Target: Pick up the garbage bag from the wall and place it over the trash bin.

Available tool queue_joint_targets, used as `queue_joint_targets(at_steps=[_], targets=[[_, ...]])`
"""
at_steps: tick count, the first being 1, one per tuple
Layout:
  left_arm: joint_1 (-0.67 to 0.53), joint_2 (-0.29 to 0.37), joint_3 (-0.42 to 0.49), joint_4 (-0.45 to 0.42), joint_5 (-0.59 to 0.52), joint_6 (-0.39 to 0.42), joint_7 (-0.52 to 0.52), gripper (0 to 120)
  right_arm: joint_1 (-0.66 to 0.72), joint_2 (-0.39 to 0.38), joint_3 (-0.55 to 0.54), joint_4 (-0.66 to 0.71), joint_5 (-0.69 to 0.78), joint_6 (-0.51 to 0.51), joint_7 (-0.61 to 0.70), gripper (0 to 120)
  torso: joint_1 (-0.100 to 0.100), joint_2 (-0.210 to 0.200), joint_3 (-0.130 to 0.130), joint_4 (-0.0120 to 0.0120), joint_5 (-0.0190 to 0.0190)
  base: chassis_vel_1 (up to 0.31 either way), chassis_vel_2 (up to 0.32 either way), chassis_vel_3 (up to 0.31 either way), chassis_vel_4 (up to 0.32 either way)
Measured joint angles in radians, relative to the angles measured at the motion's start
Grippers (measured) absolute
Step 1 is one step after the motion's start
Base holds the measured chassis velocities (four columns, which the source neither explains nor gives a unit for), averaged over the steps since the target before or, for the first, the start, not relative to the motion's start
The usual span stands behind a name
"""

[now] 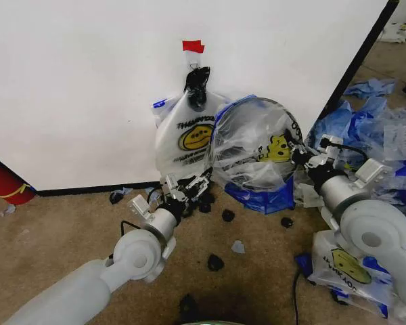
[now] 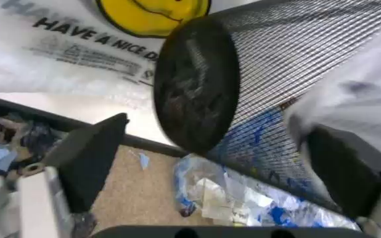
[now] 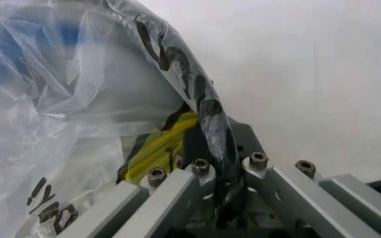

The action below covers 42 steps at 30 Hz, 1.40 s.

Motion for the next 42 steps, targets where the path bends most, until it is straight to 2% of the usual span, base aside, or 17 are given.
queue_joint_targets(at_steps=[18, 21, 26, 32, 36, 39, 41, 42], targets=[[0.041, -0.03, -0.018, 0.025, 0.006, -0.01, 0.044, 100, 0.014, 0.019, 0.022, -0.029, 0.026, -0.005, 0.0, 0, 0.0, 0.0, 0.0, -0.0001, -0.0002, 0.0, 0.0, 0.0, 0.0], [0.044, -0.027, -0.018, 0.014, -0.004, -0.01, 0.049, 100, 0.016, 0.019, 0.015, -0.041, 0.019, -0.005, -0.002, 0, 0.0, 0.0, 0.0, 0.0, -0.0001, 0.0, 0.0, 0.0, 0.0], [0.055, -0.002, -0.049, -0.053, -0.06, 0.002, 0.051, 100, 0.029, 0.029, -0.032, -0.067, -0.009, -0.004, -0.006, 0, 0.0, 0.0, 0.0, 0.0002, -0.0001, 0.0, 0.0, 0.0, 0.0], [0.081, 0.017, -0.078, -0.08, -0.064, 0.004, 0.05, 100, 0.035, 0.047, -0.043, -0.097, -0.014, 0.009, 0.0, 0, 0.0, 0.0, 0.0, -0.0002, -0.0002, 0.0, 0.0, 0.0, 0.0], [0.111, 0.021, -0.11, -0.112, -0.063, 0.004, 0.048, 100, 0.03, 0.073, -0.028, -0.102, -0.012, 0.023, 0.006, 0, 0.0, 0.0, 0.0, 0.0, -0.0002, 0.0, 0.0, 0.0, 0.0], [0.137, 0.014, -0.124, -0.146, -0.063, 0.003, 0.047, 100, 0.021, 0.131, 0.005, -0.092, -0.004, 0.025, 0.023, 0, 0.0, 0.0, 0.0, -0.0001, -0.0001, 0.0, 0.0, 0.0, 0.0], [0.157, 0.006, -0.121, -0.163, -0.049, 0.004, 0.047, 100, 0.009, 0.22, 0.037, -0.081, -0.003, 0.025, 0.037, 0, 0.0, 0.0, 0.0, -0.0007, -0.0001, 0.0, 0.0, 0.0, 0.0], [0.157, 0.006, -0.121, -0.163, -0.049, 0.004, 0.047, 100, 0.009, 0.22, 0.037, -0.081, -0.003, 0.025, 0.037, 0, 0.0, 0.0, 0.0, -0.0007, -0.0001, 0.0, 0.0, 0.0, 0.0]])
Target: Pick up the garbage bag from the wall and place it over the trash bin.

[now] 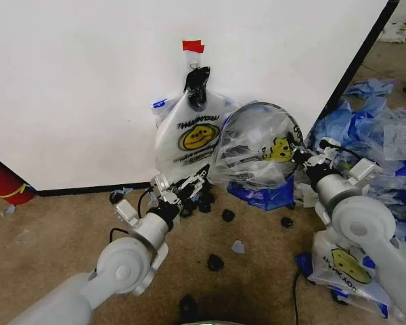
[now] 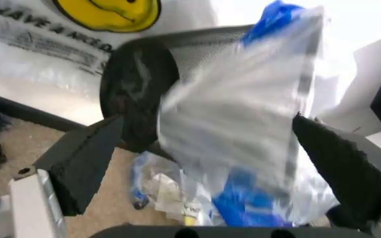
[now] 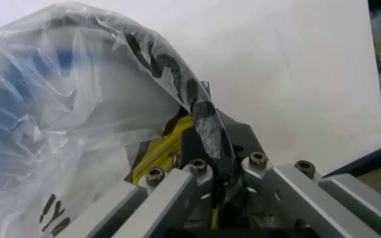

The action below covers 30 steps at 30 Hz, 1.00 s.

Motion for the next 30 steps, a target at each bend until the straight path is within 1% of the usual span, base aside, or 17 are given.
queue_joint_targets(at_steps=[1, 2, 5, 6, 7, 10, 12, 14, 15, 19, 21, 25, 30], targets=[[0.003, -0.002, 0.003, -0.001, 0.004, 0.0, 0.001, 100, -0.002, 0.018, 0.006, 0.001, 0.001, 0.0, 0.001, 0, 0.0, 0.0, 0.0, 0.0, 0.0, 0.0, 0.0, 0.0, 0.0], [0.008, -0.005, 0.01, -0.001, 0.012, 0.001, 0.005, 100, -0.008, 0.058, 0.017, 0.003, 0.002, 0.0, 0.003, 0, 0.0, 0.0, 0.0, 0.0, -0.0001, 0.0, 0.0, 0.0, 0.0], [0.014, -0.013, 0.027, 0.008, 0.027, -0.001, 0.011, 100, -0.021, 0.116, 0.029, 0.001, -0.004, 0.0, 0.004, 0, 0.0, 0.0, 0.0, -0.0001, -0.0003, 0.0, 0.0, 0.0, 0.0], [0.016, -0.015, 0.031, 0.01, 0.03, -0.001, 0.011, 100, -0.026, 0.127, 0.03, -0.001, -0.01, 0.0, 0.004, 0, 0.0, 0.0, 0.0, -0.0001, -0.0002, 0.0, 0.0, 0.0, 0.0], [0.017, -0.016, 0.034, 0.012, 0.032, -0.001, 0.012, 100, -0.032, 0.135, 0.03, -0.004, -0.018, 0.0, 0.002, 0, 0.0, 0.0, 0.0, 0.0004, 0.0, 0.0, 0.0, 0.0, 0.0], [0.016, -0.013, 0.034, 0.012, 0.032, -0.002, 0.012, 100, -0.039, 0.133, 0.028, -0.01, -0.035, 0.0, -0.007, 0, 0.0, 0.0, 0.0, 0.0006, -0.0001, 0.0, 0.0, 0.0, 0.0], [0.004, -0.002, 0.031, 0.01, 0.027, -0.001, 0.012, 100, -0.044, 0.101, 0.015, -0.027, -0.08, 0.005, -0.047, 0, 0.0, 0.0, 0.0, 0.0011, 0.0001, 0.0, 0.0, 0.0, 0.0], [-0.008, 0.007, 0.029, 0.007, 0.018, 0.0, 0.011, 100, -0.037, 0.048, -0.003, -0.043, -0.107, 0.013, -0.067, 0, 0.0, 0.0, 0.0, 0.001, 0.0003, 0.0, 0.0, 0.0, 0.0], [-0.008, 0.007, 0.029, 0.007, 0.018, 0.0, 0.011, 100, -0.037, 0.048, -0.003, -0.043, -0.107, 0.013, -0.067, 0, 0.0, 0.0, 0.0, 0.001, 0.0003, 0.0, 0.0, 0.0, 0.0], [-0.013, 0.008, 0.036, 0.005, 0.017, 0.003, 0.01, 100, -0.009, -0.043, -0.038, -0.051, -0.087, 0.018, -0.07, 0, 0.0, 0.0, 0.0, 0.0009, 0.0, 0.0, 0.0, 0.0, 0.0], [-0.013, 0.005, 0.044, 0.014, 0.025, 0.002, 0.01, 100, 0.007, -0.071, -0.053, -0.048, -0.049, 0.02, -0.055, 0, 0.0, 0.0, 0.0, 0.0008, 0.0001, 0.0, 0.0, 0.0, 0.0], [-0.013, 0.003, 0.048, 0.035, 0.035, -0.003, 0.013, 100, 0.019, -0.08, -0.059, -0.04, -0.014, 0.02, -0.035, 0, 0.0, 0.0, 0.0, 0.0008, -0.0001, 0.0, 0.0, 0.0, 0.0], [-0.021, 0.016, 0.056, 0.049, 0.043, -0.006, 0.036, 100, 0.015, -0.058, -0.059, -0.024, -0.005, 0.018, -0.016, 0, 0.0, 0.0, 0.0, 0.0009, -0.0001, 0.0, 0.0, 0.0, 0.0]])
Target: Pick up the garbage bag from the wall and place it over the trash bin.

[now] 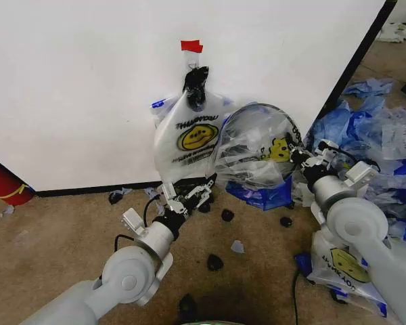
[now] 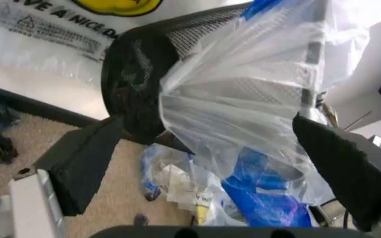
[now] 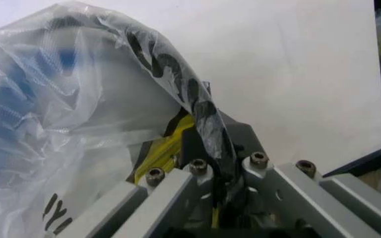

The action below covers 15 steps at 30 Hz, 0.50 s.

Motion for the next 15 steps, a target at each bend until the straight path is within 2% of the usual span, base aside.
queue_joint_targets(at_steps=[5, 15], targets=[[-0.039, 0.065, 0.026, 0.006, -0.005, 0.0, 0.023, 100, -0.031, 0.061, -0.007, 0.026, -0.019, -0.002, 0.007, 0, 0.0, 0.0, 0.0, 0.0001, 0.0, 0.0, 0.0, 0.0, 0.0], [-0.053, 0.136, 0.025, 0.042, -0.008, -0.008, 0.076, 100, -0.036, 0.118, -0.044, 0.031, -0.042, -0.006, 0.016, 0, 0.0, 0.0, 0.0, -0.0004, -0.0002, 0.0, 0.0, 0.0, 0.0]])
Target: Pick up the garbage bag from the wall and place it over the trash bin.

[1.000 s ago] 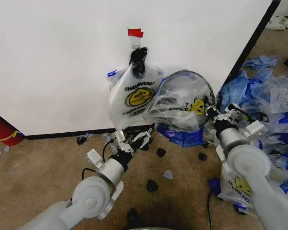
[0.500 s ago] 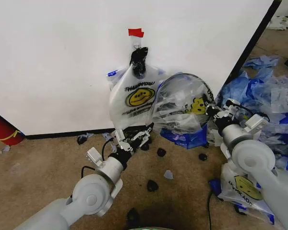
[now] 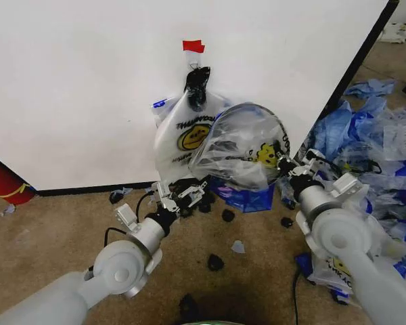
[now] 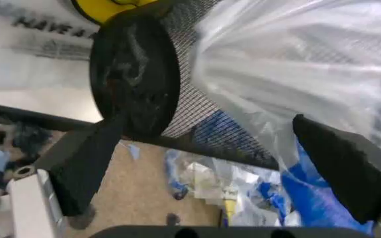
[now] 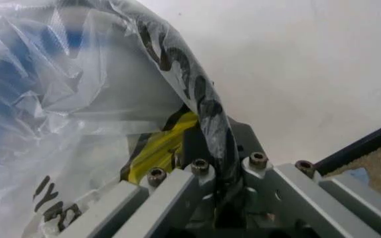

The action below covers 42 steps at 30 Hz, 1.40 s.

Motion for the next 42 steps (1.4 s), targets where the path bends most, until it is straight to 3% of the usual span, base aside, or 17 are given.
queue_joint_targets(at_steps=[5, 16, 33, 42], targets=[[0.019, 0.061, -0.053, -0.02, -0.069, -0.008, 0.085, 100, 0.002, 0.041, 0.001, -0.015, -0.018, -0.001, 0.0, 0, 0.0, 0.0, 0.0, 0.0002, 0.0004, 0.0, 0.0, 0.0, 0.0], [0.024, 0.094, -0.024, -0.01, -0.076, -0.01, 0.195, 100, -0.047, 0.129, 0.027, -0.001, -0.064, -0.002, 0.015, 0, 0.0, 0.0, 0.0, -0.0001, 0.0003, 0.0, 0.0, 0.0, 0.0], [0.016, 0.044, 0.117, -0.025, -0.017, -0.02, 0.179, 100, -0.133, 0.171, 0.032, 0.045, -0.121, -0.008, 0.041, 0, 0.0, 0.0, 0.0, 0.0002, 0.0005, 0.0, 0.0, 0.0, 0.0], [0.01, 0.027, 0.131, -0.014, -0.01, -0.021, 0.149, 100, -0.159, 0.175, 0.037, 0.058, -0.131, -0.008, 0.04, 0, 0.0, 0.0, 0.0, 0.0002, 0.0004, 0.0, 0.0, 0.0, 0.0]])
